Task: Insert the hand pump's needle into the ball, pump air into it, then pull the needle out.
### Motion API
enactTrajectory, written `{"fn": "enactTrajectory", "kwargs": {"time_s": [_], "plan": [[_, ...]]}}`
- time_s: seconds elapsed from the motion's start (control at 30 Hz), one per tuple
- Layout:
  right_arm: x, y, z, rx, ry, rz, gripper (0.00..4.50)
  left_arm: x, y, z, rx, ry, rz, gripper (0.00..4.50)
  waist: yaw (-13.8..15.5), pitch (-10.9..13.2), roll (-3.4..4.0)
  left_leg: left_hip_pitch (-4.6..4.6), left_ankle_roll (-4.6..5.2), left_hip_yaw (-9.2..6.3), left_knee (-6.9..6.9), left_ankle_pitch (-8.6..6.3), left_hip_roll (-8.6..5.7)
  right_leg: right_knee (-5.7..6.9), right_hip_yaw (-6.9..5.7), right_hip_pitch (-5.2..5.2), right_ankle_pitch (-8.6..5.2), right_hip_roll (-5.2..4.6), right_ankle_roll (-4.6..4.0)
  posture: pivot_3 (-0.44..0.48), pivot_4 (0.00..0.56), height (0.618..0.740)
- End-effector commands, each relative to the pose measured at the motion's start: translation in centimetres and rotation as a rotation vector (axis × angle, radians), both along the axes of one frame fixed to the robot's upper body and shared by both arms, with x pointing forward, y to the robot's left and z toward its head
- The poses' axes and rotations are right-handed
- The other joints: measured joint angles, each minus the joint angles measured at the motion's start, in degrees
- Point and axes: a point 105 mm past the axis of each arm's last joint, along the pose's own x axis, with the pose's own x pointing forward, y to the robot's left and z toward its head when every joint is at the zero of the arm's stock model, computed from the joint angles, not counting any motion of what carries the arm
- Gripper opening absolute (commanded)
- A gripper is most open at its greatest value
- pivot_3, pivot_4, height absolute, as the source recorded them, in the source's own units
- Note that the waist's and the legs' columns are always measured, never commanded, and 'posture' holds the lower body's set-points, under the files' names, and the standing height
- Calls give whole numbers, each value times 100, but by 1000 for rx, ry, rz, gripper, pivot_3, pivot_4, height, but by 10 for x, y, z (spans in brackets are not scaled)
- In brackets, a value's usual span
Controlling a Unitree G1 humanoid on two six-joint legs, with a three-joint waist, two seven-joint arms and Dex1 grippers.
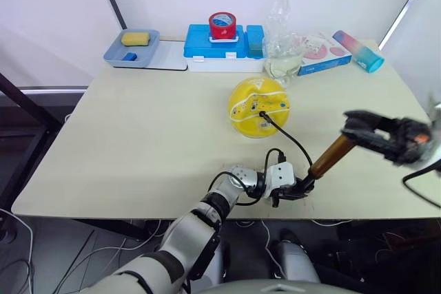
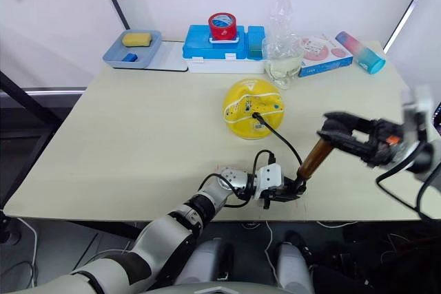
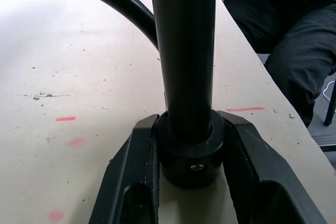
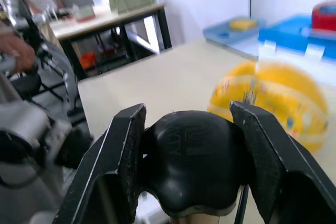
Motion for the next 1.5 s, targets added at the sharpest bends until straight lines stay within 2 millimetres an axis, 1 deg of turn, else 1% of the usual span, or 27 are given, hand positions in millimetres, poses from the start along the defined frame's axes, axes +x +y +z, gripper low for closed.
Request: {"fn": "enactTrajectory", "kwargs": {"time_s": [0.03, 0.1, 0.17, 0.27, 0.3, 0.4, 0.43, 0.53, 0.67, 0.77, 0.83, 0.9, 1.03, 1.1, 1.23, 1.3, 1.5], "plan": [[-8, -9, 43, 43, -120, -53, 2051, -8, 14, -23, 97, 43, -11, 1165, 3, 1, -3, 0, -1, -4, -2, 0, 1, -1, -3, 0, -1, 2, 0, 0, 150, 739], [-12, -9, 56, 53, -130, -52, 2051, -6, 15, -22, 98, 44, -7, 1165, 2, 3, 0, -1, 0, -6, -5, 0, 1, -3, -4, 0, -1, 2, 0, 0, 150, 739], [-14, -8, 59, 44, -123, -48, 2051, -6, 15, -21, 98, 44, -9, 1165, 0, 10, 10, -7, 0, 0, -5, 0, 0, -4, -2, -5, 0, -3, -1, 0, 150, 739], [-10, -3, 41, 15, -57, -45, 2051, -7, 14, -21, 98, 44, -15, 1165, 2, 9, 10, -23, 1, -2, -5, 0, -2, -10, -4, -16, 1, -4, -2, 0, 150, 739], [-9, -2, 38, 11, -46, -46, 2051, -7, 13, -21, 98, 44, -16, 1165, 2, 9, 10, -24, 1, -2, -6, 0, -2, -13, -4, -17, 1, -3, -3, 0, 150, 739], [-3, 2, 4, -45, 24, -53, 2051, -8, 12, -21, 97, 46, -19, 1165, 3, 3, 0, -30, 2, -10, -8, 0, -2, -30, -11, -14, 2, -2, -2, 0, 150, 739], [0, 3, -14, -76, 56, -61, 2051, -8, 12, -21, 96, 47, -21, 1165, 1, 0, -5, -31, 2, -18, -9, 0, -2, -36, -17, -9, 2, 1, -2, 0, 150, 739], [6, 2, -54, -128, 104, -94, 2051, -9, 11, -21, 93, 49, -22, 1165, -2, -7, -10, -31, 2, -26, -10, 0, -1, -45, -23, -1, 2, 2, -2, 0, 150, 739], [11, 3, -97, -168, 137, -140, 2051, -10, 11, -22, 91, 52, -20, 1165, -2, -12, -16, -20, 2, -27, -10, 0, -2, -44, -24, 2, 2, 3, 1, 0, 150, 739], [11, 4, -116, -181, 143, -151, 2051, -10, 11, -22, 90, 52, -19, 1165, 1, -17, -16, -16, 1, -34, -10, -1, 0, -44, -30, 8, 1, 6, 2, 0, 150, 739], [10, 5, -120, -173, 127, -145, 2051, -10, 11, -22, 90, 52, -17, 1165, -3, -19, -14, -16, 1, -34, -10, -1, 0, -44, -30, 8, 1, 6, 1, 0, 150, 739], [10, 5, -109, -144, 92, -143, 2051, -10, 11, -22, 91, 52, -16, 1165, 1, -18, -16, -11, 1, -34, -10, -1, 0, -44, -30, 12, 2, 6, 1, 0, 150, 739], [9, -1, -71, -77, 26, -121, 2051, -10, 13, -23, 94, 53, -16, 1165, 3, -16, -12, -11, 1, -34, -9, -1, 0, -44, -30, 12, 2, 6, 1, 0, 150, 739], [7, -6, -51, -58, 0, -110, 2051, -10, 13, -23, 94, 56, -18, 1165, 5, -6, 5, -15, 1, -34, -10, -1, -1, -44, -30, 9, 3, 4, 0, 0, 150, 739], [0, -14, 0, -9, -59, -87, 2051, -11, 12, -23, 92, 57, -21, 1164, 9, 1, 15, -23, 1, -34, -12, -1, -2, -47, -30, 6, 4, 1, -2, 0, 150, 739], [-4, -17, 19, -8, -79, -79, 2051, -11, 12, -23, 93, 57, -22, 1164, 10, 3, 8, -31, 1, -35, -12, -1, -4, -48, -32, 3, 5, -3, -3, 0, 150, 739], [-12, -18, 52, 13, -102, -68, 2051, -12, 12, -24, 95, 60, -24, 1164, 4, 3, 17, -45, 1, -45, -11, 0, -6, -54, -41, -4, 4, -6, -3, 0, 150, 739]]}}
